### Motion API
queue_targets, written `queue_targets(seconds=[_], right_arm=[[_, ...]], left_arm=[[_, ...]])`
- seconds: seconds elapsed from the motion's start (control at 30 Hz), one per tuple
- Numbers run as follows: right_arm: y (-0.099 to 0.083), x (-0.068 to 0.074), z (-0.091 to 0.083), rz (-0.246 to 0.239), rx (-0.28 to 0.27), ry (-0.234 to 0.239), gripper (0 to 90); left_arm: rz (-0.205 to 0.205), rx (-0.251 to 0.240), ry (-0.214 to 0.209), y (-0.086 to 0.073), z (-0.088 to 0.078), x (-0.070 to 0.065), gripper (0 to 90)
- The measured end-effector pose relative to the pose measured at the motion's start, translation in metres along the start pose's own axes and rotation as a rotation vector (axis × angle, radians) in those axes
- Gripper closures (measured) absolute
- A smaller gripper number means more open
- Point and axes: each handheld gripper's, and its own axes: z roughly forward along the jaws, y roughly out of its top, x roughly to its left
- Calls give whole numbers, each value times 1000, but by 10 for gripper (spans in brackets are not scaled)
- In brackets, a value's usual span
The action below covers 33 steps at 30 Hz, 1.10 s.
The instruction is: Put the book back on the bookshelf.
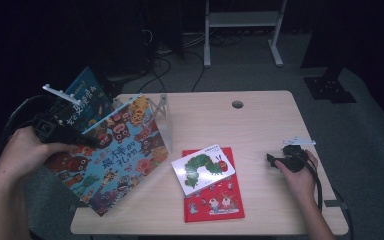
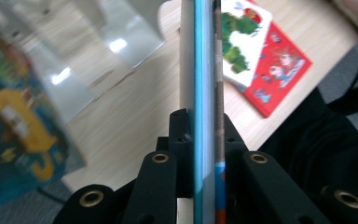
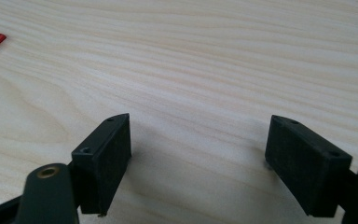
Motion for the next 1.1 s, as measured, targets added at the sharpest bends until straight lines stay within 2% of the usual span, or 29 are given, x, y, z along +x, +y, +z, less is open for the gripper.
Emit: queue_targets(seconds=[0.2,0.53,0.87,1.1], right_arm=[[0,0,0,1,0,0,215],[0,0,0,1,0,0,214],[0,0,0,1,0,0,215],[0,0,0,1,0,0,215]], left_arm=[[-72,-2,42,-15,-4,16,811],[-154,9,74,-32,-10,36,811],[-239,13,132,-35,-7,51,811],[-278,18,170,-34,-6,57,811]])
